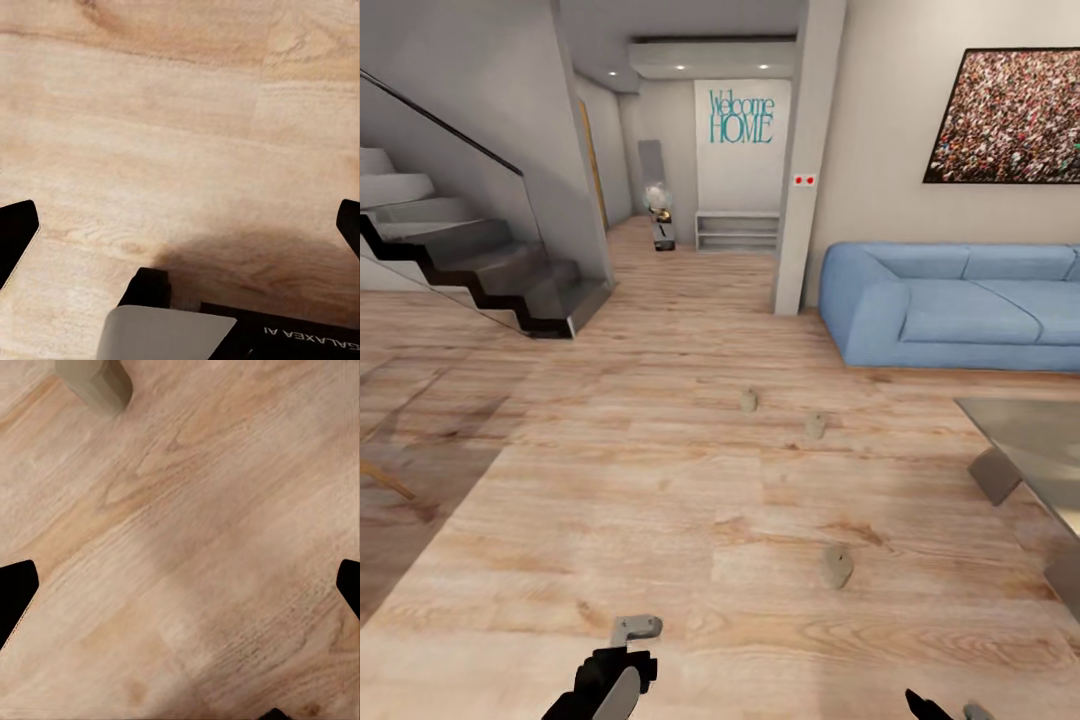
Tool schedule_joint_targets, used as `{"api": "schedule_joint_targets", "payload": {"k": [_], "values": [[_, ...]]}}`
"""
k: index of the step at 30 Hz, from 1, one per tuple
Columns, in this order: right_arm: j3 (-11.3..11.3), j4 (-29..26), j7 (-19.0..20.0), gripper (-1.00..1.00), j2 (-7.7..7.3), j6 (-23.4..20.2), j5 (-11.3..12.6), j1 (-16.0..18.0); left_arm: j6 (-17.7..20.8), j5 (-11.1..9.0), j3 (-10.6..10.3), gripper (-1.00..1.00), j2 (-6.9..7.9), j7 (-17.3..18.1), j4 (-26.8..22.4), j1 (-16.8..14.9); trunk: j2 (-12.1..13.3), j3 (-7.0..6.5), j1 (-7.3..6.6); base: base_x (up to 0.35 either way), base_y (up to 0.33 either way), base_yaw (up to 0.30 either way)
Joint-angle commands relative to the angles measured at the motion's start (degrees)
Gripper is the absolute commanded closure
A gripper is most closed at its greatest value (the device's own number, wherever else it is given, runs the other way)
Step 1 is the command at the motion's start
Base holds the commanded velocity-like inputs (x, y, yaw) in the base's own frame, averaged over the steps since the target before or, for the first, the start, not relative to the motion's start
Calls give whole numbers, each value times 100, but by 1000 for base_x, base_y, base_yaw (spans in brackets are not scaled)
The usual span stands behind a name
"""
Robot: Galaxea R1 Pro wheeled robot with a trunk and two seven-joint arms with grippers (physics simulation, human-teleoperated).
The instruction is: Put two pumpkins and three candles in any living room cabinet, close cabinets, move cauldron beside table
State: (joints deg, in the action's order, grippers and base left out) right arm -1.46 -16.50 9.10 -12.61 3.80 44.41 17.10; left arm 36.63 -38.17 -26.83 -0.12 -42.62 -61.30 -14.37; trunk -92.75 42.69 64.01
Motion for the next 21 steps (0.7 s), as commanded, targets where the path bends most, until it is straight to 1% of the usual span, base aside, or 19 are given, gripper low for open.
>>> {"api": "schedule_joint_targets", "payload": {"k": [1, 3, 5, 7, 8, 9, 10, 11, 14, 18, 21], "values": [[4, 7, 36, -100, 2, -50, 23, 11, 3, -55, -8, -100, -6, -54, -5, -19, -2, 5, 3, 309, 176, -1], [15, 1, 27, -100, 9, -250, 6, 33, 9, -62, -2, -100, -16, -52, -23, -65, -2, 5, 3, 308, 186, -1], [19, -13, -8, -100, 16, -520, -74, 68, 15, -73, -2, -100, -14, 4, -31, -138, -2, 5, 3, 308, 192, 0], [21, -182, -98, -100, 19, -766, -266, 100, 12, -80, -5, -100, -6, 169, -26, -184, -2, 5, 3, 307, 192, 0], [20, -352, -149, -100, 23, -876, -378, 106, 8, -79, -4, -100, -9, 276, -17, -195, -2, 5, 3, 312, 173, 0], [17, -644, -240, -100, 27, -1070, -520, 112, 5, -70, -1, -100, -16, 425, -7, -209, -2, 5, 3, 324, 138, 0], [19, -790, -303, -100, 28, -1183, -580, 114, 4, -66, 0, -100, -19, 487, -3, -214, -2, 5, 3, 331, 111, 0], [20, -843, -338, -100, 29, -1228, -602, 115, 4, -65, 1, -100, -21, 509, -2, -216, -2, 5, 3, 334, 94, 0], [22, -1032, -617, -100, 33, -1376, -671, 117, 2, -53, 2, -100, -52, 582, 3, -222, -2, 5, 3, 343, 38, 0], [29, -1066, -682, -100, 31, -1403, -683, 118, 2, -51, 2, -100, -116, 594, 4, -224, -2, 5, 3, 349, 7, 0], [34, -1072, -689, -100, 29, -1412, -687, 107, 2, -50, 2, -100, -132, 596, 4, -224, -2, 5, 3, 350, 1, 0]]}}
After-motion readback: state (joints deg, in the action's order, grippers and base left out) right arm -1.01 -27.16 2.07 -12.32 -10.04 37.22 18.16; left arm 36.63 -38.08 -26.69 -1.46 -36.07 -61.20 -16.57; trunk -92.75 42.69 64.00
